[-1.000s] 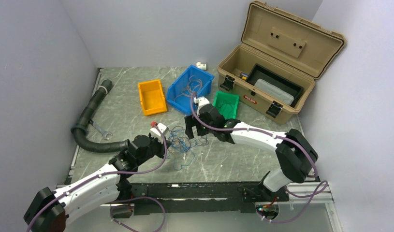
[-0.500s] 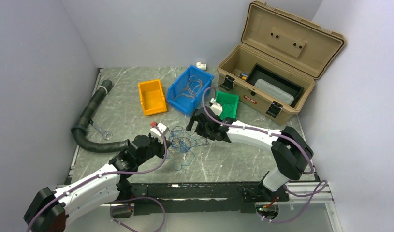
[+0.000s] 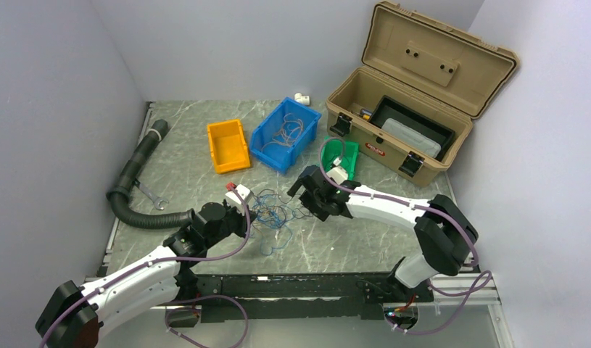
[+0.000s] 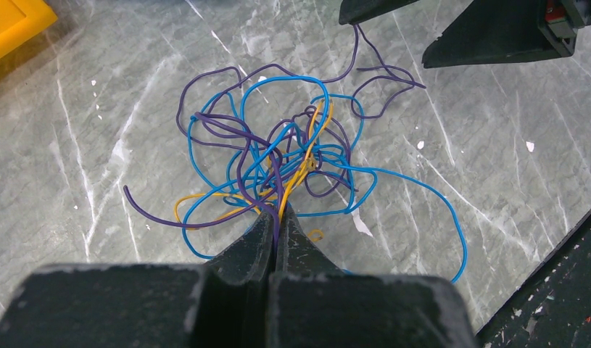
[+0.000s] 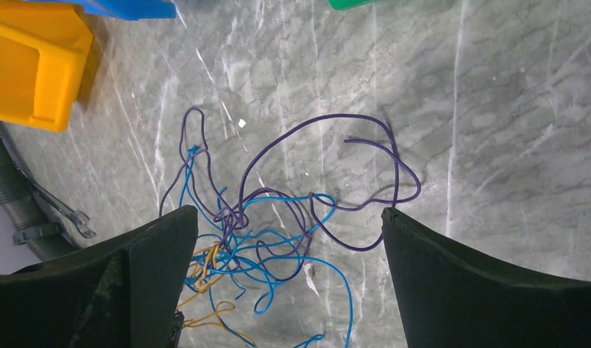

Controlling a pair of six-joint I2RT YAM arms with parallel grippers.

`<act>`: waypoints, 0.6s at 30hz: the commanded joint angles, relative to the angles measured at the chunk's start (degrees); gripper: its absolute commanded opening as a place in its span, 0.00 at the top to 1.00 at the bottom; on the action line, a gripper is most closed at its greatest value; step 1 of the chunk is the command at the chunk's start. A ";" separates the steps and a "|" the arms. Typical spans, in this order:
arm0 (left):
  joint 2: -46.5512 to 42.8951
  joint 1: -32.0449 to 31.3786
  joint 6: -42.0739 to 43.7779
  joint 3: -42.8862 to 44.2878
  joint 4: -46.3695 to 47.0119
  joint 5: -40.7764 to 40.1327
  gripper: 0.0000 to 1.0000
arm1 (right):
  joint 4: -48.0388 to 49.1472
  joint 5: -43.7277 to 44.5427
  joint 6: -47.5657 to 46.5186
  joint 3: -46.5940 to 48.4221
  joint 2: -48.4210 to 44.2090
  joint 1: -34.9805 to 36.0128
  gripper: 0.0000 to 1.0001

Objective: Untangle the cables
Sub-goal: Untie the cable.

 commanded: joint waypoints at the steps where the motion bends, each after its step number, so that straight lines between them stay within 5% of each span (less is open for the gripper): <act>1: 0.55 -0.29 0.42 1.09 2.15 -0.47 1.00 | -0.59 1.68 5.00 1.24 -3.06 1.44 0.00; 18: 0.53 -0.40 0.43 1.09 2.23 -0.60 1.00 | 7.18 1.57 11.64 -3.04 -1.32 6.31 0.01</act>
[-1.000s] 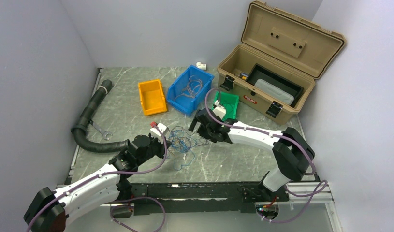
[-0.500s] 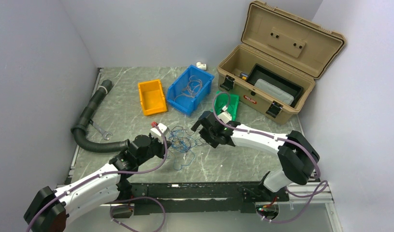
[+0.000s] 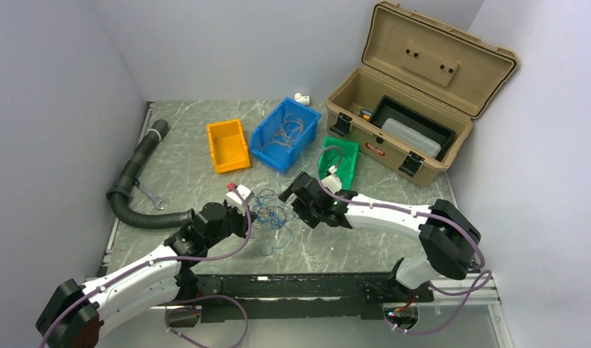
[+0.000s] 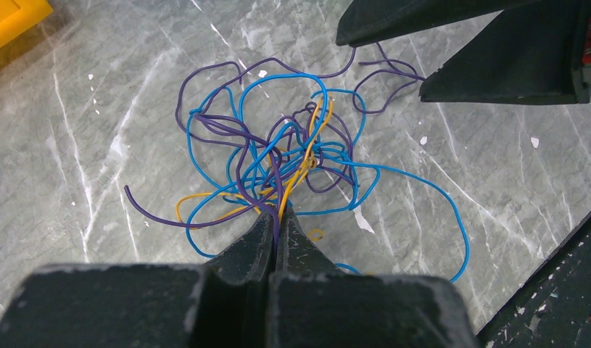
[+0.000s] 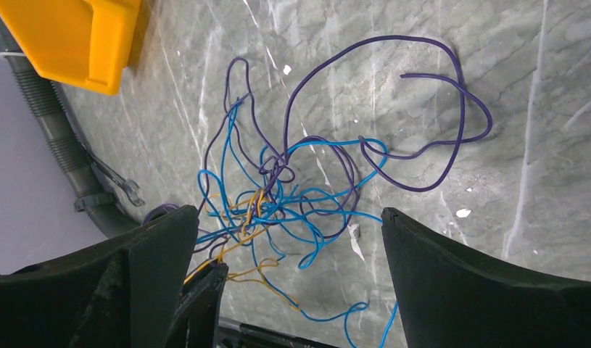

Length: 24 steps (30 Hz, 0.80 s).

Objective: Untangle the cables
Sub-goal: Untie the cable.

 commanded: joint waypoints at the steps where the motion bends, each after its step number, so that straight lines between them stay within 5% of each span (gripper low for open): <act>1: -0.19 -0.36 0.40 1.09 2.40 -0.61 1.00 | 5.14 -0.32 2.84 -1.81 1.64 0.17 0.01; 10: -0.44 -0.30 0.31 1.08 2.29 -0.68 1.00 | 8.67 -1.35 1.13 -3.28 3.94 -3.65 0.03; 24: -0.11 -0.39 0.43 1.03 2.27 -0.85 1.00 | 12.05 1.21 -2.12 -0.31 9.96 -4.90 0.20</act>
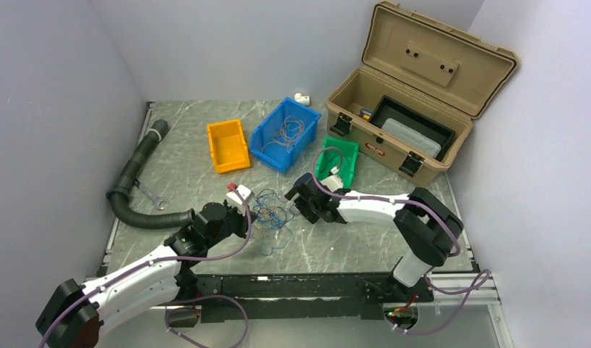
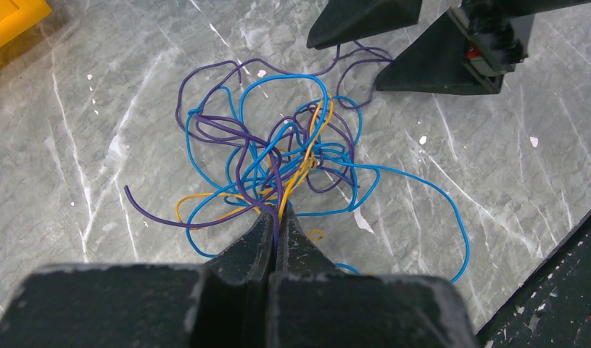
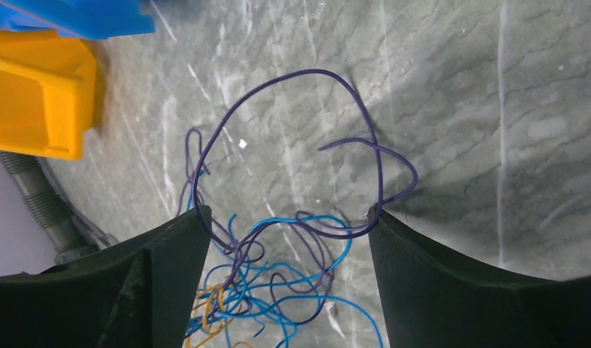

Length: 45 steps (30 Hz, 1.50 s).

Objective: Untangle the cables
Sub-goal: Untie the cable.

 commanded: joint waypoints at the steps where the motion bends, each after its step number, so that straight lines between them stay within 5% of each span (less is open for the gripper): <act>1: -0.17 -0.26 0.40 1.02 2.26 -0.85 1.00 | 3.25 1.73 -3.04 3.21 3.03 -0.25 0.23; 3: -0.15 -0.26 0.39 1.03 2.29 -0.84 1.00 | 4.75 2.44 -4.33 3.63 4.12 -0.25 0.28; 7: -0.11 -0.26 0.36 1.16 2.26 -0.95 1.00 | 8.98 3.53 -5.45 2.69 5.46 -0.21 0.56; 11: -0.24 -0.31 0.28 1.07 2.18 -1.12 1.00 | 7.95 4.83 -6.07 3.57 5.82 -0.25 0.98; 19: -0.24 -0.37 0.28 1.06 2.09 -1.22 1.00 | -1.00 12.17 -4.84 1.75 -2.24 -0.64 1.00; 32: 0.28 -0.71 0.41 1.24 2.26 -1.41 1.00 | -21.70 33.69 -1.70 -7.78 -37.61 -0.60 1.00; 38: 1.06 -1.16 0.44 1.62 2.14 -1.99 1.00 | -29.20 42.63 -7.16 -4.06 -50.20 -0.66 1.00; 45: 1.08 -1.49 0.34 1.70 1.95 -2.84 1.00 | -35.53 53.07 -12.65 4.44 -54.48 -0.77 1.00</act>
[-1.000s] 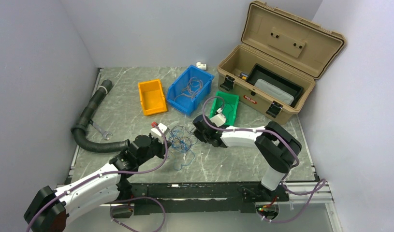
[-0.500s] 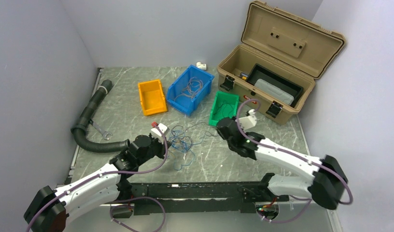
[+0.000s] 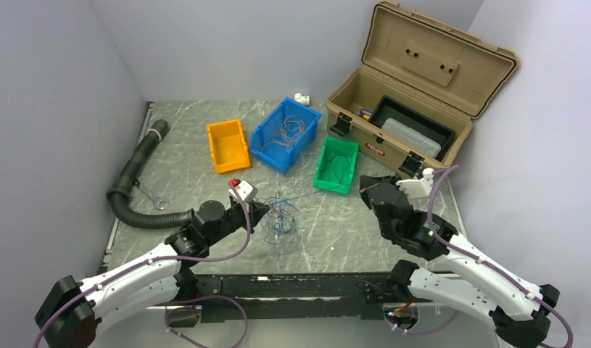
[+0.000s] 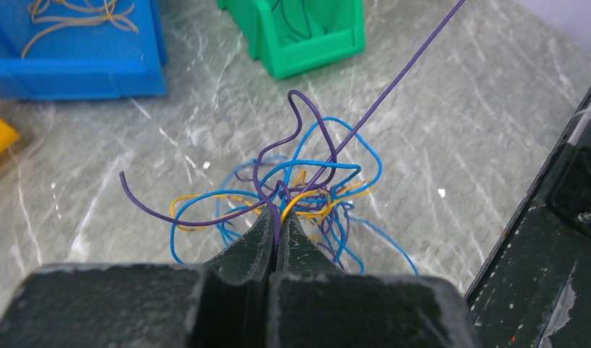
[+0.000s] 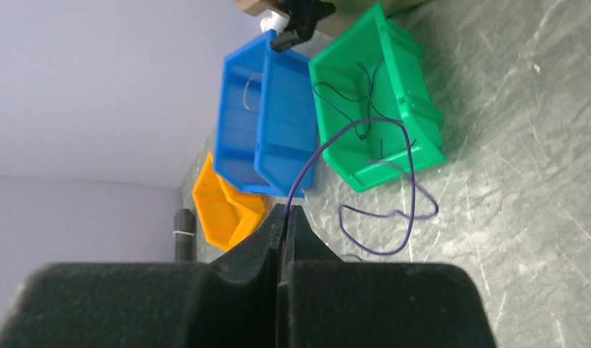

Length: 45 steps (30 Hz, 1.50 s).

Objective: Untangle the cables
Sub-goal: Untie the cable.

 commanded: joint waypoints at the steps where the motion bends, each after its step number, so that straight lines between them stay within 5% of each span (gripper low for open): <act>1: 0.36 1.16 0.40 -0.67 -6.26 -5.66 1.00 | -7.13 21.34 -6.26 7.59 -2.93 -1.83 1.00; 4: 0.16 1.16 0.14 -0.51 -6.61 -5.96 0.91 | -4.60 21.73 -11.50 9.73 -3.28 -1.81 1.00; 9: -1.37 1.14 -0.05 -0.29 -7.87 -6.66 0.41 | 5.17 17.06 -24.96 11.19 -3.02 -1.76 1.00; 14: -2.54 0.78 -0.47 1.47 -10.19 -6.03 0.26 | 14.05 4.71 -40.43 17.47 0.47 -1.81 1.00; 20: 0.72 -4.14 -0.44 7.15 -8.14 -6.05 0.10 | 10.31 -8.79 -45.85 31.16 8.71 -1.85 1.00; 26: 9.96 -7.65 0.31 15.27 -2.53 -4.72 0.01 | 10.03 -12.69 -48.71 37.75 11.64 -1.80 1.00; 34: 21.82 -10.79 1.32 24.53 12.77 0.05 0.01 | 7.98 -17.44 -47.77 42.86 13.29 -1.80 1.00; 45: 42.58 -11.15 0.14 44.18 19.85 2.40 0.01 | 7.02 -19.76 -45.94 44.39 11.65 -1.76 1.00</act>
